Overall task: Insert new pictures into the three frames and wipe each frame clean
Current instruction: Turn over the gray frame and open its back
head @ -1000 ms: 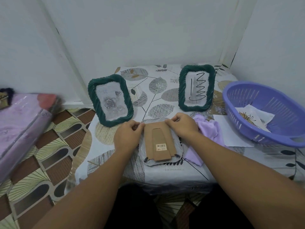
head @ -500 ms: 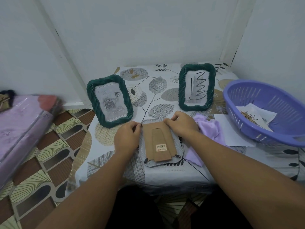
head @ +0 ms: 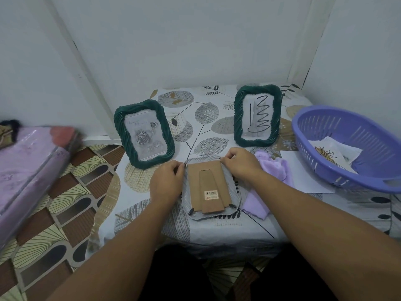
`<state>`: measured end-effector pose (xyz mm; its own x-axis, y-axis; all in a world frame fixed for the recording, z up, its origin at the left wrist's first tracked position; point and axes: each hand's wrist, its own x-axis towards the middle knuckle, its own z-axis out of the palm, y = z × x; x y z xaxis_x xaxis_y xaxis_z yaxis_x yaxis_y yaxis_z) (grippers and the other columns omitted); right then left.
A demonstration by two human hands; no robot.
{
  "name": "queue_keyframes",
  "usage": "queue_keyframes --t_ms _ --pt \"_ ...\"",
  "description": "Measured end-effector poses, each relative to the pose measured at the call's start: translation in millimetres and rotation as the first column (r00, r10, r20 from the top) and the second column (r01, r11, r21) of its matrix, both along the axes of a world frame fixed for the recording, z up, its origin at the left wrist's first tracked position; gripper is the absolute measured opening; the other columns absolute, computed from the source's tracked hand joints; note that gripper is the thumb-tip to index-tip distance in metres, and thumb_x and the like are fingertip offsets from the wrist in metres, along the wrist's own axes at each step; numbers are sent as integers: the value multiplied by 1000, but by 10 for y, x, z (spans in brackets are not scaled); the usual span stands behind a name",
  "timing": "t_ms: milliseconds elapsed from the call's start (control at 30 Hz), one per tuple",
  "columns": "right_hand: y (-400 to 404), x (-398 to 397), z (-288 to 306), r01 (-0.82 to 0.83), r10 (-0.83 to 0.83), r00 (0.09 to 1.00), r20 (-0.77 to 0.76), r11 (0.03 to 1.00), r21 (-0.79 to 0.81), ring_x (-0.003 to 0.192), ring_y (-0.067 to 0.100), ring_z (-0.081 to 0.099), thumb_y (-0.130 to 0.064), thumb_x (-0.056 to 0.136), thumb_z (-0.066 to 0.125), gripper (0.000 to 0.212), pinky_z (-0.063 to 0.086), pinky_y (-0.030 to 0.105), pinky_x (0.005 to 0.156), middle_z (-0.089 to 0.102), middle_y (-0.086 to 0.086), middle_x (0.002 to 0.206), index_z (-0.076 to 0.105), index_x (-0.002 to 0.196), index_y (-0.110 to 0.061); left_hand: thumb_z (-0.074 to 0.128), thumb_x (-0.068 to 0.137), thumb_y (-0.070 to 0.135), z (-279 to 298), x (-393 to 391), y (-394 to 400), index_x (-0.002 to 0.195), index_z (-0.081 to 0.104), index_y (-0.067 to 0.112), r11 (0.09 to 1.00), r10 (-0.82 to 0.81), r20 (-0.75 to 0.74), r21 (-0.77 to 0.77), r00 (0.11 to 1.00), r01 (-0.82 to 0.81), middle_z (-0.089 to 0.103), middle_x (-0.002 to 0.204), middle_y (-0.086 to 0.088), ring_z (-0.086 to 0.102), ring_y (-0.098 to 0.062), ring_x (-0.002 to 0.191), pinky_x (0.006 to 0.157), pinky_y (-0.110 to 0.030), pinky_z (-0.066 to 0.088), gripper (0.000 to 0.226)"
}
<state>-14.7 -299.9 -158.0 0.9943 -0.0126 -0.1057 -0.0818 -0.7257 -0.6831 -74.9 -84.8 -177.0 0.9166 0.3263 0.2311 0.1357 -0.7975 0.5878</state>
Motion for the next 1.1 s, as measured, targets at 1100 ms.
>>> queue_keyframes --t_ms 1100 --pt "-390 -585 102 -396 393 907 152 918 -10 82 5 60 -44 86 75 16 53 38 85 63 -10 90 67 96 -34 84 71 58 292 -709 175 99 67 32 839 -423 -104 -419 900 346 60 85 8 50 -5 68 64 -22 42 42"
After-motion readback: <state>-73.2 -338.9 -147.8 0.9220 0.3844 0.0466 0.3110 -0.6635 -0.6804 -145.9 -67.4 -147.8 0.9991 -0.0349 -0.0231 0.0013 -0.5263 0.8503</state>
